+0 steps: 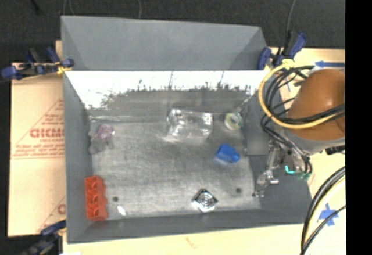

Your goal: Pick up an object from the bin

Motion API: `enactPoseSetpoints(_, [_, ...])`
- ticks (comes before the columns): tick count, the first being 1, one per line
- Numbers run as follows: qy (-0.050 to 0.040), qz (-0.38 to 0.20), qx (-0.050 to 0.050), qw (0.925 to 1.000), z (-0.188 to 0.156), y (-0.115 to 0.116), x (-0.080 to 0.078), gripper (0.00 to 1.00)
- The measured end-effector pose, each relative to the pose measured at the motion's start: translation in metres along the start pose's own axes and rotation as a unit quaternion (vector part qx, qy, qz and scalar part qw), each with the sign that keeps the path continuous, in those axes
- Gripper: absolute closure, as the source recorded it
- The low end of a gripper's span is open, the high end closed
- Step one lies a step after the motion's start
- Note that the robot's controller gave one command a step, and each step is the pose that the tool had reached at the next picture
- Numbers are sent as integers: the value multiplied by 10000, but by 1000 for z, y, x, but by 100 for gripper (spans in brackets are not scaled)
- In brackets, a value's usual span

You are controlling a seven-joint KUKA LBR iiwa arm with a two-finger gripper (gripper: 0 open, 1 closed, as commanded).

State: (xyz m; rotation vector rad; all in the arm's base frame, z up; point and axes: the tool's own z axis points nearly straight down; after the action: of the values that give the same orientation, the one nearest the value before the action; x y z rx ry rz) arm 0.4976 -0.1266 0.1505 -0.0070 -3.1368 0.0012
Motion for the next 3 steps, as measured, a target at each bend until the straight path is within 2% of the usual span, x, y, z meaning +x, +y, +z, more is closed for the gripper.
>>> enactPoseSetpoints(1, [-59, -667, 16, 9978, 79, 86, -33, 0])
enactPoseSetpoints(2, [-60, -1414, 11, 9899, 73, 55, 9, 0])
enactPoseSetpoints(3, [-135, -1518, 33, 9883, 76, 91, 15, 0])
